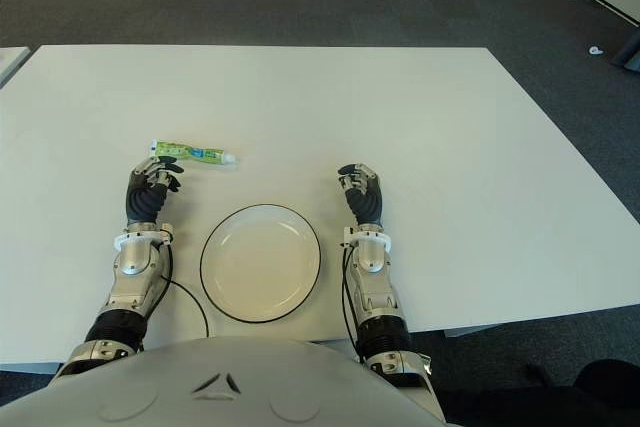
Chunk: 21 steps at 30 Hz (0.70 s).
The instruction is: Put the toothpaste on the table into the plate.
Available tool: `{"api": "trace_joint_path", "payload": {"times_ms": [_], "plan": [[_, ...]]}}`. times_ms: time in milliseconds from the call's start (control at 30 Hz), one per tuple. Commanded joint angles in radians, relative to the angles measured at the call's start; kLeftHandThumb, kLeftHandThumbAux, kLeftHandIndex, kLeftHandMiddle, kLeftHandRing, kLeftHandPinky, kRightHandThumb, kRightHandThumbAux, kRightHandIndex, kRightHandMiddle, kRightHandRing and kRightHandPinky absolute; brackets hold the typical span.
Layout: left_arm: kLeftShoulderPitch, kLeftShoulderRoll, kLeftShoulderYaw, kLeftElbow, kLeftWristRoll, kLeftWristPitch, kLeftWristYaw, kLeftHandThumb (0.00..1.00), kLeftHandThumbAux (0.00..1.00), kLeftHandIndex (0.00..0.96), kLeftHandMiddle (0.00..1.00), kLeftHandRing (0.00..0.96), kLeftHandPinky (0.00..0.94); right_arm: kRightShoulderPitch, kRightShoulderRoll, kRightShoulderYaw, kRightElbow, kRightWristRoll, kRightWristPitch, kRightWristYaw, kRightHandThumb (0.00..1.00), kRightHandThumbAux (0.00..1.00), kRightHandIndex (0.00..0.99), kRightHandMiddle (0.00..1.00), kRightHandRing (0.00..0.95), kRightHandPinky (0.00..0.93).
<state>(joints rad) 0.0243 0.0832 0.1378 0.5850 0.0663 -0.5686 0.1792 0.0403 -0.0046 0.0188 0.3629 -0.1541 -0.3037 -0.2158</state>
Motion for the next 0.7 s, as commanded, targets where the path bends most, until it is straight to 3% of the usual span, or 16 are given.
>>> {"api": "trace_joint_path", "payload": {"times_ms": [33, 133, 300, 433, 467, 500, 567, 700], "plan": [[-0.013, 0.033, -0.014, -0.013, 0.066, -0.001, 0.031, 0.833, 0.68, 0.401, 0.506, 0.642, 0.619, -0.009, 0.003, -0.001, 0.01, -0.003, 0.007, -0.004, 0.708, 0.733, 0.417, 0.435, 0.432, 0.445], [-0.019, 0.059, -0.023, -0.049, 0.12, -0.01, 0.05, 0.832, 0.68, 0.401, 0.503, 0.633, 0.607, -0.011, 0.004, -0.001, 0.012, -0.004, 0.01, -0.006, 0.708, 0.733, 0.418, 0.435, 0.432, 0.444], [-0.012, 0.132, -0.045, -0.164, 0.233, 0.034, 0.05, 0.831, 0.679, 0.393, 0.509, 0.614, 0.577, -0.017, 0.008, -0.002, 0.021, -0.003, 0.003, -0.01, 0.709, 0.733, 0.419, 0.438, 0.436, 0.451], [-0.03, 0.187, -0.058, -0.145, 0.325, 0.043, 0.104, 0.835, 0.67, 0.406, 0.493, 0.5, 0.462, -0.018, 0.009, -0.001, 0.023, -0.001, 0.0, -0.008, 0.708, 0.733, 0.418, 0.439, 0.438, 0.451], [-0.064, 0.221, -0.063, -0.111, 0.359, 0.051, 0.124, 0.793, 0.675, 0.414, 0.465, 0.448, 0.419, -0.018, 0.009, -0.001, 0.023, -0.001, -0.001, -0.008, 0.707, 0.733, 0.418, 0.439, 0.438, 0.45], [-0.088, 0.244, -0.066, -0.084, 0.382, 0.055, 0.139, 0.759, 0.557, 0.39, 0.434, 0.408, 0.381, -0.019, 0.009, 0.0, 0.025, -0.002, -0.002, -0.009, 0.707, 0.733, 0.418, 0.438, 0.438, 0.449], [-0.141, 0.286, -0.082, -0.024, 0.433, 0.064, 0.177, 0.732, 0.439, 0.347, 0.388, 0.361, 0.338, -0.019, 0.009, 0.0, 0.026, -0.002, -0.004, -0.009, 0.706, 0.732, 0.418, 0.439, 0.438, 0.451], [-0.221, 0.338, -0.129, 0.066, 0.507, 0.079, 0.236, 0.723, 0.307, 0.234, 0.282, 0.284, 0.276, -0.019, 0.01, 0.001, 0.028, 0.0, -0.01, -0.006, 0.706, 0.732, 0.418, 0.44, 0.44, 0.455]]}}
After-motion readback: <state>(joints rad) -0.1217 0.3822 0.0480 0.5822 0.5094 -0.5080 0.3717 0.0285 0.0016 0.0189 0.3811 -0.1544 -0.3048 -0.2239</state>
